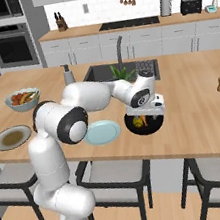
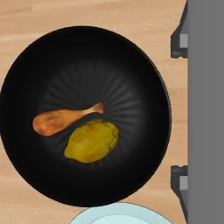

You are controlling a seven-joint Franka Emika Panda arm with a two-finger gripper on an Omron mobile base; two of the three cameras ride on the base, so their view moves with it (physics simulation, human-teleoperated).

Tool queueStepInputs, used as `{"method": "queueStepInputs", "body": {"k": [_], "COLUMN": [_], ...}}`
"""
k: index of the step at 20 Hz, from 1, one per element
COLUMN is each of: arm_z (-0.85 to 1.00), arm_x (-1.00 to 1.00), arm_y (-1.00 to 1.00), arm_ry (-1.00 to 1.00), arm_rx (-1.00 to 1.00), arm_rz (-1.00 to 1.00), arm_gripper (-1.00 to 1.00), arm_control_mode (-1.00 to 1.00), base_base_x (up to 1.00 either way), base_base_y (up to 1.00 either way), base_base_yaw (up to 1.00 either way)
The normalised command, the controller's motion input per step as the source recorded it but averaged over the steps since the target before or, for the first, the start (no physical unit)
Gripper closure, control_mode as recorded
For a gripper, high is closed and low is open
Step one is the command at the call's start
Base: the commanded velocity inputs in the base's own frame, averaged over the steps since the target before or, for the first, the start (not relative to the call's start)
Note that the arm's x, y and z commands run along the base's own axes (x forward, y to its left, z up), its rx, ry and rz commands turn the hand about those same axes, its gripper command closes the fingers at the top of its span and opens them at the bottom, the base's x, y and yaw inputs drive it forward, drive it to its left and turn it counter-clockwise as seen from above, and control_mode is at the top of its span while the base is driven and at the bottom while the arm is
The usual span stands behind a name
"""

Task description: Pick the chicken drumstick and lemon from their plates and place them in the bowl. Then put the bowl in the fridge.

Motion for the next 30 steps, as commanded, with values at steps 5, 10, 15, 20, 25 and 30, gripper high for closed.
{"method": "queueStepInputs", "body": {"k": [5,10,15,20,25,30], "arm_z": [0.35,0.13,0.00,-0.28,-0.27,-0.20], "arm_x": [-0.33,-0.21,-0.23,0.18,0.31,0.39], "arm_y": [-0.06,-0.09,-0.09,-0.10,-0.28,-0.04], "arm_ry": [0.00,0.01,0.00,0.05,0.05,0.01], "arm_rx": [0.00,0.03,0.18,0.15,0.05,0.00], "arm_rz": [-0.33,-0.38,-0.20,-0.05,0.00,0.00], "arm_gripper": [-1.00,-1.00,-1.00,-1.00,-1.00,-1.00], "arm_control_mode": [-1.00,-1.00,-1.00,-1.00,-1.00,-1.00], "base_base_x": [0.00,0.00,0.00,0.00,0.00,0.00], "base_base_y": [0.00,0.00,0.00,0.00,0.00,0.00], "base_base_yaw": [0.00,0.00,0.00,0.00,0.00,0.00]}}
